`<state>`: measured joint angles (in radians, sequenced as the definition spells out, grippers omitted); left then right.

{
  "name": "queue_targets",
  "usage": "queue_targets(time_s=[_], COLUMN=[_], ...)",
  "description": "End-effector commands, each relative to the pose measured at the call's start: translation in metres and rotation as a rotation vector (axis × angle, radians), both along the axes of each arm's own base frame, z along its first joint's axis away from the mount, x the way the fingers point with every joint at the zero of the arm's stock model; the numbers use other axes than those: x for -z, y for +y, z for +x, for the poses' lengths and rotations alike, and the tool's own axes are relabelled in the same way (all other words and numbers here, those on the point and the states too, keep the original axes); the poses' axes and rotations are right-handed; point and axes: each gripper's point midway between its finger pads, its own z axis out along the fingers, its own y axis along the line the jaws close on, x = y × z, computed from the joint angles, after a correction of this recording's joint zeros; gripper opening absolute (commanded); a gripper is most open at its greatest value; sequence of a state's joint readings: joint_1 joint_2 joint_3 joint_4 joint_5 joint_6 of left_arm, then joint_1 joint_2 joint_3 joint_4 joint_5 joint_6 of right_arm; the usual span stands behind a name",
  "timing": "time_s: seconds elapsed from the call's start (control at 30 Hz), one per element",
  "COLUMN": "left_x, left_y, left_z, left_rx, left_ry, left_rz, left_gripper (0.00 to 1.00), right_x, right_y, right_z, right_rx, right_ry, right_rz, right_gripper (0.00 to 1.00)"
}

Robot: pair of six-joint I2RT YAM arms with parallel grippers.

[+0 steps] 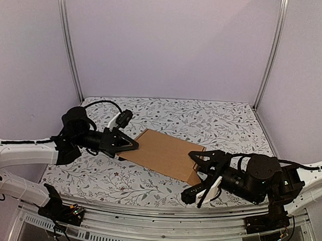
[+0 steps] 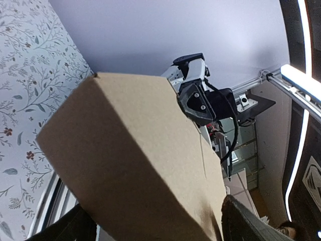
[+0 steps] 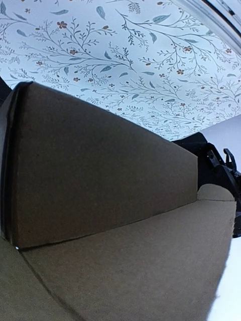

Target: Fold the paper box

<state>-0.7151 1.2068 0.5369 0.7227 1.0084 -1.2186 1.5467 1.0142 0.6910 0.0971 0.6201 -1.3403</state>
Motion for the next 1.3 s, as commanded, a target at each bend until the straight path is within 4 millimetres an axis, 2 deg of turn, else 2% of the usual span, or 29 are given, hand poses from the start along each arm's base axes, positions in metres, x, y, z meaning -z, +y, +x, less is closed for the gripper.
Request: queue_targets(time_s=[0.0,0.1,0.23,0.4,0.5,0.7,1.0,1.17,1.27], left_x=[0.018,0.018,0.029,0.024,0.015,0.015,0.04,0.062,0.075], left_y=[0.009,0.016,0.028,0.039,0.045,0.052,0.057,0.066,0.066], left_z=[0.016,0.02,0.027,0.033,0.032,0.03,0.032,0.043,0.044], left_rx=[-0.128,-0.167,-0.232,-0.297,-0.32,-0.343,-0.355,-0.407,-0.404], left_ry=[-0.14,-0.202,-0.231,-0.287,-0.33,-0.365,-0.359,-0.351,-0.34], left_rz=[0.202,0.26,0.374,0.43,0.428,0.438,0.499,0.619,0.666], left_gripper=[0.83,0.83,0.84,0.84,0.84,0.83,0.76,0.74,0.71], right_x=[0.016,0.017,0.03,0.045,0.054,0.072,0.105,0.114,0.117], right_y=[-0.009,-0.013,-0.016,-0.017,-0.018,-0.014,-0.001,0.012,0.019], right_z=[-0.005,-0.007,-0.007,-0.007,-0.003,0.006,0.009,0.01,0.014], right_rx=[0.033,0.049,0.075,0.112,0.144,0.182,0.139,0.099,0.082], right_ry=[0.184,0.272,0.356,0.47,0.584,0.869,1.291,1.397,1.432], right_rz=[0.029,0.083,0.107,0.14,0.18,0.267,0.277,0.271,0.279], right_gripper=[0.31,0.31,0.31,0.31,0.31,0.29,0.28,0.27,0.25])
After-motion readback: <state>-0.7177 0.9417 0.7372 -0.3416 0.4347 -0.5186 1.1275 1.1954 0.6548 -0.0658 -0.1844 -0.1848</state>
